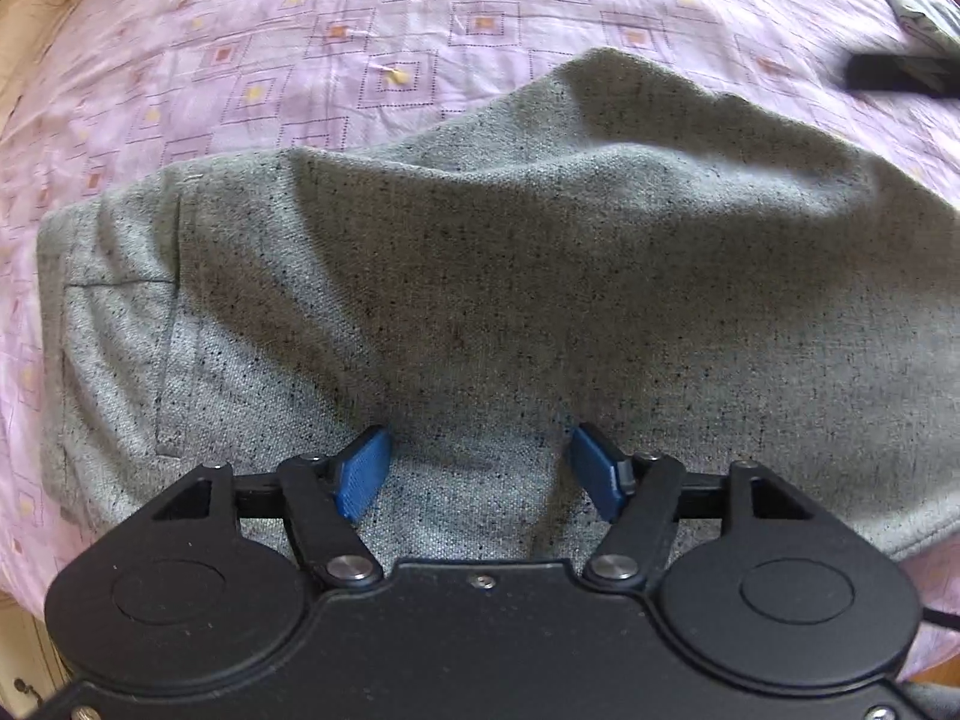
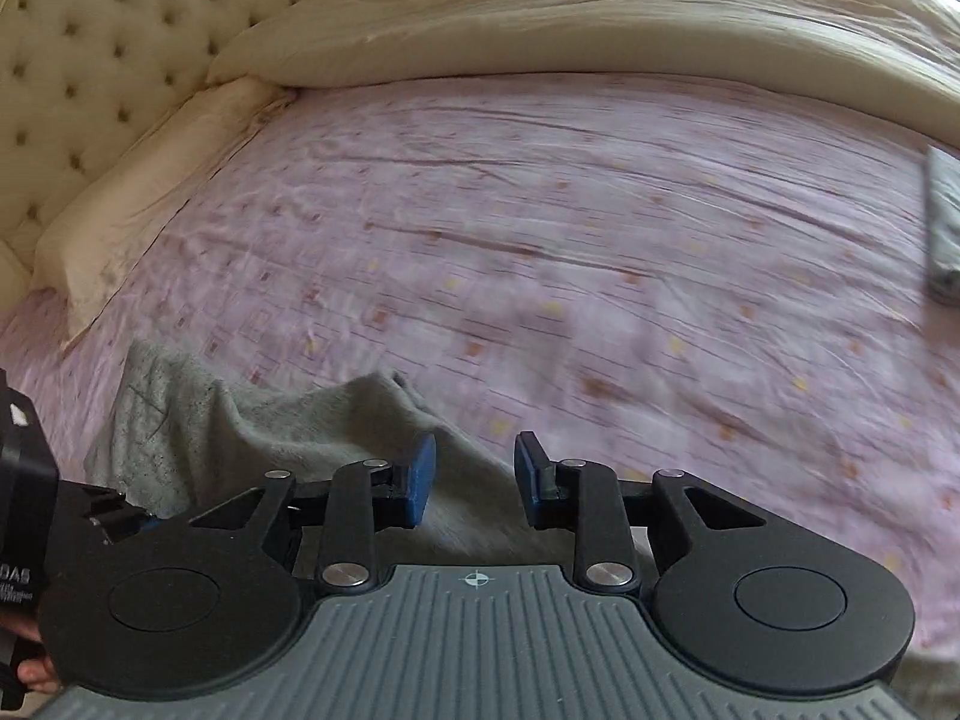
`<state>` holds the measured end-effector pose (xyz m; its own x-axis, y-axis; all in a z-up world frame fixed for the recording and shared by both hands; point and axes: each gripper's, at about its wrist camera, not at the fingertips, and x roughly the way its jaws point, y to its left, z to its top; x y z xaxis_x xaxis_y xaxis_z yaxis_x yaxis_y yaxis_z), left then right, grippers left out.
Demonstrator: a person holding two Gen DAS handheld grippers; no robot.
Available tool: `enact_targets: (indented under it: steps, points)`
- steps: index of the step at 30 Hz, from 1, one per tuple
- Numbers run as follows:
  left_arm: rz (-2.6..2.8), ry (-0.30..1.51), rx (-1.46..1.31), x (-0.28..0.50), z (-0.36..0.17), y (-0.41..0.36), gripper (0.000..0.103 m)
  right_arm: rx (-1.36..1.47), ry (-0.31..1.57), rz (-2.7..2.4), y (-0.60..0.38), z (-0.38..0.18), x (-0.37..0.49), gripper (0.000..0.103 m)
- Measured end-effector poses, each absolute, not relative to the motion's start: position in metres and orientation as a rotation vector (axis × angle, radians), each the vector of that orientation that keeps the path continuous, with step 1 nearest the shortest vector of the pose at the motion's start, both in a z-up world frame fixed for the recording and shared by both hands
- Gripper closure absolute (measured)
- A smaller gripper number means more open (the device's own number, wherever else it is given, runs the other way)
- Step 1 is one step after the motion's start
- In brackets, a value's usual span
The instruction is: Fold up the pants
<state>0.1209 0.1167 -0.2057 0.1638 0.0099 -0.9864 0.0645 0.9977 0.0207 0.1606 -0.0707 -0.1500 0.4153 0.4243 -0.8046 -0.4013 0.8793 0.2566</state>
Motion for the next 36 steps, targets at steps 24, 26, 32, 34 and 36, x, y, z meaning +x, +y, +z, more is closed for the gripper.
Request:
enact_targets:
  steps: [24, 26, 32, 34, 36]
  points:
    - [0.046, 1.296, -0.140, 0.178, -0.197, 0.229, 0.041, -0.163, 1.201, 0.682, 0.018, -0.190, 0.163, 0.073]
    - [-0.004, 1.246, -0.047, 0.164, -0.196, 0.222, 0.041, -0.160, 1.207, 0.689, 0.019, -0.191, 0.169, 0.073]
    - [-0.022, 1.233, 0.012, 0.144, -0.193, 0.218, 0.036, -0.095, 1.237, 0.674, 0.020, -0.199, 0.193, 0.072]
    - [-0.016, 1.244, -0.007, 0.146, -0.190, 0.222, 0.035, -0.040, 1.260, 0.663, 0.018, -0.205, 0.201, 0.074]
    - [-0.019, 1.254, -0.024, 0.150, -0.187, 0.227, 0.036, -0.014, 1.269, 0.656, 0.018, -0.207, 0.203, 0.088]
